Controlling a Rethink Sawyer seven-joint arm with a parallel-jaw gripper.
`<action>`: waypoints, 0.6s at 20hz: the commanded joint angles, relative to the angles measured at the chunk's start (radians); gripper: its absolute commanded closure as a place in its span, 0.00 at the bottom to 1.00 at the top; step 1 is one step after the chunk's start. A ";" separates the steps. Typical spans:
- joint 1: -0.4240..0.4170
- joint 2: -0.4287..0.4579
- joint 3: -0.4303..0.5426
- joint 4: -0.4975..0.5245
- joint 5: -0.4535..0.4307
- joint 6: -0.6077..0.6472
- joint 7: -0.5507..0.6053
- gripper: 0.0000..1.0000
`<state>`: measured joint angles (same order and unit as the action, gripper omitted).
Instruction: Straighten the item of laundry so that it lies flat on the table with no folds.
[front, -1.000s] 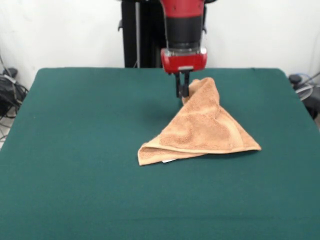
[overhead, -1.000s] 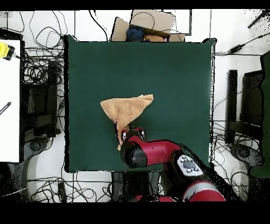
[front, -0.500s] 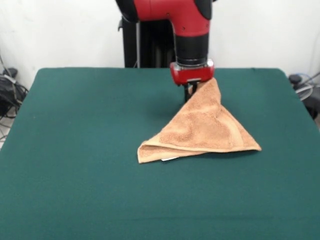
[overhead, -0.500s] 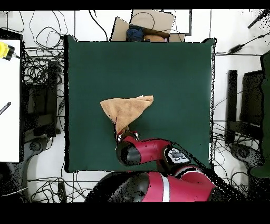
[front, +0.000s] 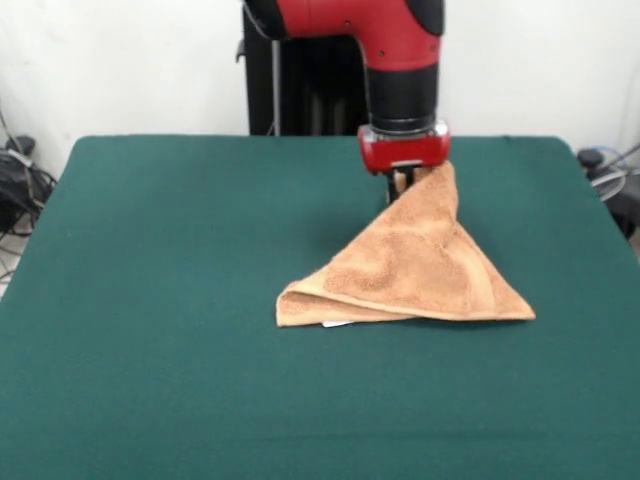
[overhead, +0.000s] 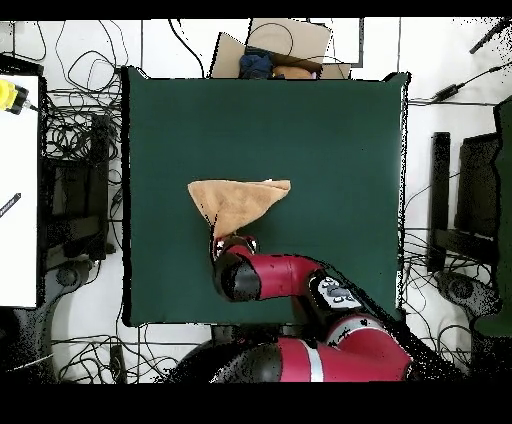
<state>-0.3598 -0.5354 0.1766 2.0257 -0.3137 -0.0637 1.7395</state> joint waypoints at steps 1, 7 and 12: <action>-0.007 -0.108 0.208 0.027 0.163 0.119 0.238 1.00; 0.003 -0.136 0.209 0.070 0.212 0.092 0.243 1.00; 0.036 -0.127 0.191 0.083 0.245 0.056 0.247 1.00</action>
<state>-0.3553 -0.6608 0.2787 2.0558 -0.1396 -0.0292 1.7395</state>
